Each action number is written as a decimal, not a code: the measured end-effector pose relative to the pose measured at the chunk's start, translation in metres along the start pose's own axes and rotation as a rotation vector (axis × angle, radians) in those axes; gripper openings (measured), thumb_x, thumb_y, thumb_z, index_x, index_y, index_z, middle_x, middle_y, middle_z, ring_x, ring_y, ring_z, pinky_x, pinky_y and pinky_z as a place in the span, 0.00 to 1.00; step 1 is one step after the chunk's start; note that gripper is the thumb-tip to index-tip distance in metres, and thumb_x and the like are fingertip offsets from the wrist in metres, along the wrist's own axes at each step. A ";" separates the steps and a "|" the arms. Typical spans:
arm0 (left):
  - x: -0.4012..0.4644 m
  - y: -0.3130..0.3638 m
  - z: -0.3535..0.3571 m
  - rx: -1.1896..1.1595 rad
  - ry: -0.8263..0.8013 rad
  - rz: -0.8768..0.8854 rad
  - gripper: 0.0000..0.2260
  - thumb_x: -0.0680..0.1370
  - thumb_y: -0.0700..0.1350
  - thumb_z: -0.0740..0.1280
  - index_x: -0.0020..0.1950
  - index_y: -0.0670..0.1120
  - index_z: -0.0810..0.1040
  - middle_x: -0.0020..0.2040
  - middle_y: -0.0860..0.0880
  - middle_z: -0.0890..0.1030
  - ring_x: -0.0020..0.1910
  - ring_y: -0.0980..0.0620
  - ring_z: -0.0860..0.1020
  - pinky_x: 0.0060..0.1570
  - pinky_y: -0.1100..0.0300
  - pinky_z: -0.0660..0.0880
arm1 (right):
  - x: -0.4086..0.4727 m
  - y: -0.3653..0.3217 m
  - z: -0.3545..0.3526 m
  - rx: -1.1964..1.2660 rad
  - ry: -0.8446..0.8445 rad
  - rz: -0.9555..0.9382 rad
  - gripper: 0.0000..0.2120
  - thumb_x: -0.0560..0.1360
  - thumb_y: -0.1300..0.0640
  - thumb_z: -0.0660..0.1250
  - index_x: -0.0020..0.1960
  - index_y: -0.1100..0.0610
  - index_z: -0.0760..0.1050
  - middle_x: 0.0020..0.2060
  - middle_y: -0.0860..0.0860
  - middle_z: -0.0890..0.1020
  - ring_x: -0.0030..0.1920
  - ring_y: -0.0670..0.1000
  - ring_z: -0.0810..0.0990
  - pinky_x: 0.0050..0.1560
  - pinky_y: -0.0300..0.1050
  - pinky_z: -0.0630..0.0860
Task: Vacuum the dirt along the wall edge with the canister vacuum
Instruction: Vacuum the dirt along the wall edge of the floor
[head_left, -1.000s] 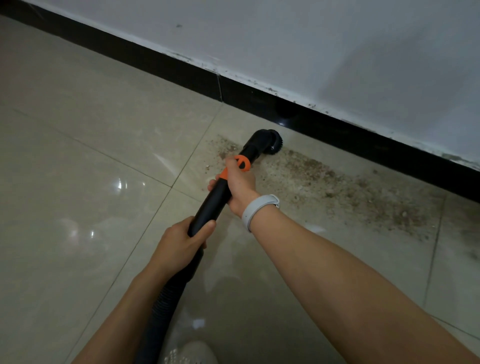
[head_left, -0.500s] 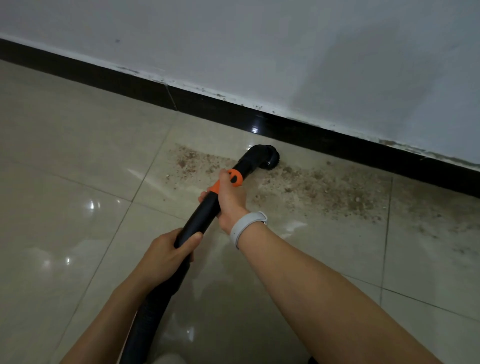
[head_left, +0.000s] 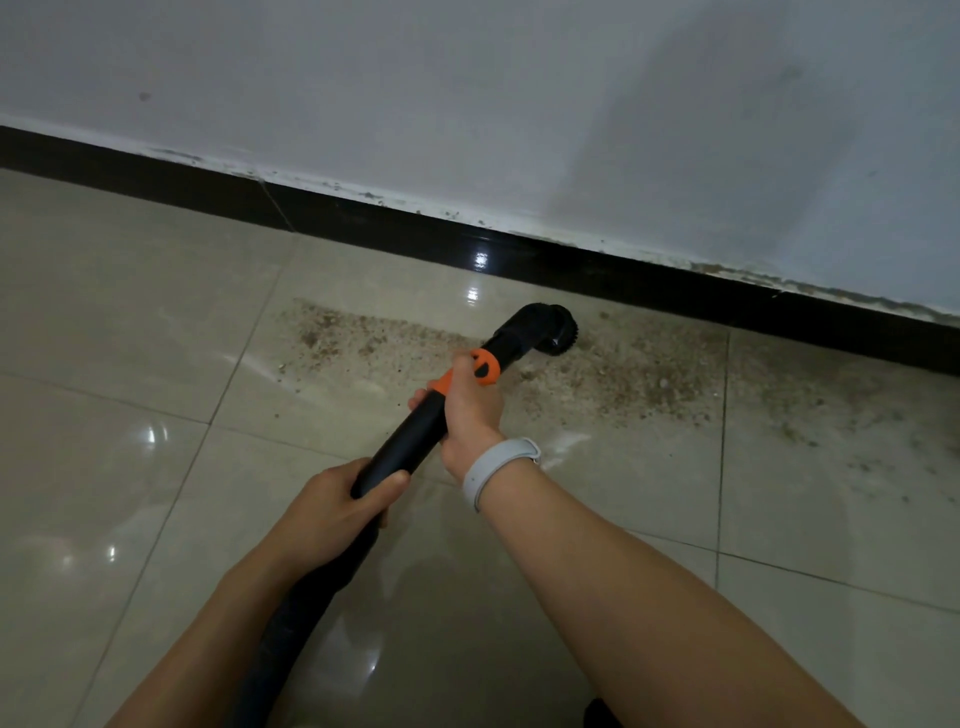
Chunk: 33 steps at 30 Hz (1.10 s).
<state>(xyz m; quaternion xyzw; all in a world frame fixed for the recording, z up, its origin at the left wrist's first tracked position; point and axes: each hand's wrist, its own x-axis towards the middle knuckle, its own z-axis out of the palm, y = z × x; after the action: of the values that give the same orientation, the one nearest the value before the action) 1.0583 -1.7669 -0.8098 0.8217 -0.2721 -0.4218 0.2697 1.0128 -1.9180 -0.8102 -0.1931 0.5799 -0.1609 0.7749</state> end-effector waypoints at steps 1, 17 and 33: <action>0.001 0.002 0.002 0.008 -0.004 0.008 0.14 0.77 0.53 0.65 0.37 0.45 0.77 0.31 0.49 0.81 0.31 0.53 0.80 0.39 0.57 0.76 | 0.000 -0.002 -0.003 0.011 0.011 -0.006 0.11 0.77 0.54 0.63 0.39 0.59 0.68 0.30 0.54 0.73 0.20 0.49 0.74 0.29 0.43 0.77; 0.020 0.028 0.030 0.227 0.143 0.070 0.17 0.74 0.61 0.65 0.41 0.47 0.73 0.34 0.49 0.80 0.33 0.51 0.78 0.36 0.53 0.73 | 0.016 -0.033 -0.035 0.132 -0.110 -0.025 0.10 0.77 0.53 0.64 0.43 0.58 0.68 0.27 0.53 0.73 0.23 0.49 0.74 0.34 0.45 0.77; -0.018 -0.045 -0.016 -0.030 0.381 -0.115 0.16 0.73 0.65 0.60 0.41 0.52 0.73 0.33 0.54 0.81 0.32 0.56 0.79 0.37 0.54 0.77 | 0.009 0.037 0.071 -0.226 -0.353 0.131 0.11 0.78 0.52 0.63 0.43 0.59 0.68 0.27 0.54 0.72 0.24 0.51 0.73 0.32 0.45 0.76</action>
<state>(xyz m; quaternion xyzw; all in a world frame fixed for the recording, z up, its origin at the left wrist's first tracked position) 1.0729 -1.7199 -0.8224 0.8967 -0.1626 -0.2775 0.3040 1.0847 -1.8820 -0.8182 -0.2658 0.4611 -0.0081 0.8466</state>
